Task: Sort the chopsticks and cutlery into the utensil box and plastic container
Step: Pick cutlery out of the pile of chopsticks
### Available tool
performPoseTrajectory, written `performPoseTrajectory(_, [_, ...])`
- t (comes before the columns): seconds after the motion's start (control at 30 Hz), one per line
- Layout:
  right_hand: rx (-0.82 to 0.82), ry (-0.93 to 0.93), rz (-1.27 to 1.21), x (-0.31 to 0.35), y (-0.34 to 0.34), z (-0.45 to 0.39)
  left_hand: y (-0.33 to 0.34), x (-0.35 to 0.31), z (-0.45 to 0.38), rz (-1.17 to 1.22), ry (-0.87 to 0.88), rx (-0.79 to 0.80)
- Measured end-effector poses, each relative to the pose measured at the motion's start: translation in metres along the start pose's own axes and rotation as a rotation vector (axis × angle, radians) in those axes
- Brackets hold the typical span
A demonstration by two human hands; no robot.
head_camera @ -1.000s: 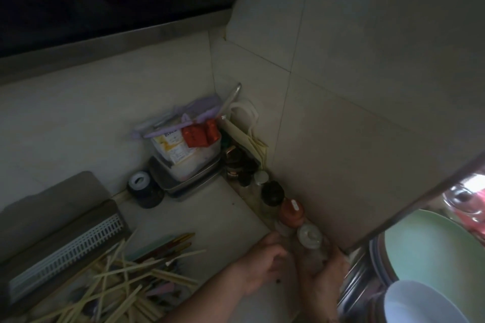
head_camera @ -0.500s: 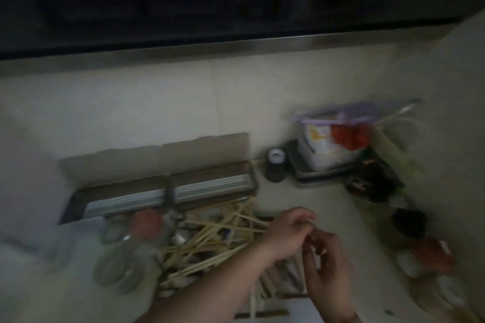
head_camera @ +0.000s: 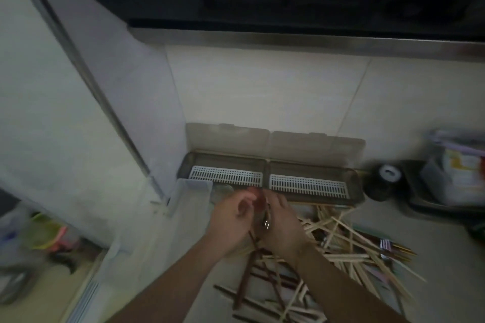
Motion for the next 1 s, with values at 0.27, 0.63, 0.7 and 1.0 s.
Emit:
performPoseTrajectory(0.27, [-0.002, 0.169, -0.092, 0.003, 0.019, -0.044, -0.011, 0.036, 0.009, 0.11, -0.064, -0.077])
performPoseTrajectory(0.63, [-0.376, 0.163, -0.331, -0.027, -0.076, 0.063, 0.037, -0.004, -0.012, 0.277, 0.048, 0.013])
performPoseTrajectory(0.7, [-0.472, 0.172, -0.38, -0.047, -0.096, 0.115, 0.078, -0.035, -0.014, 0.255, 0.097, 0.207])
performPoseTrajectory(1.0, [-0.921, 0.489, -0.259, -0.138, -0.162, 0.328, 0.294, -0.151, 0.041, 0.092, 0.228, 0.927])
Point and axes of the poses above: each hand's wrist, its own z-axis away from the middle knuckle, its own y-axis out of the palm, x = y × z, the point moved 9 cm from there along -z, towards the middle knuckle, and after that the axes turned 9 degrees about x, right-handed, at the moved point
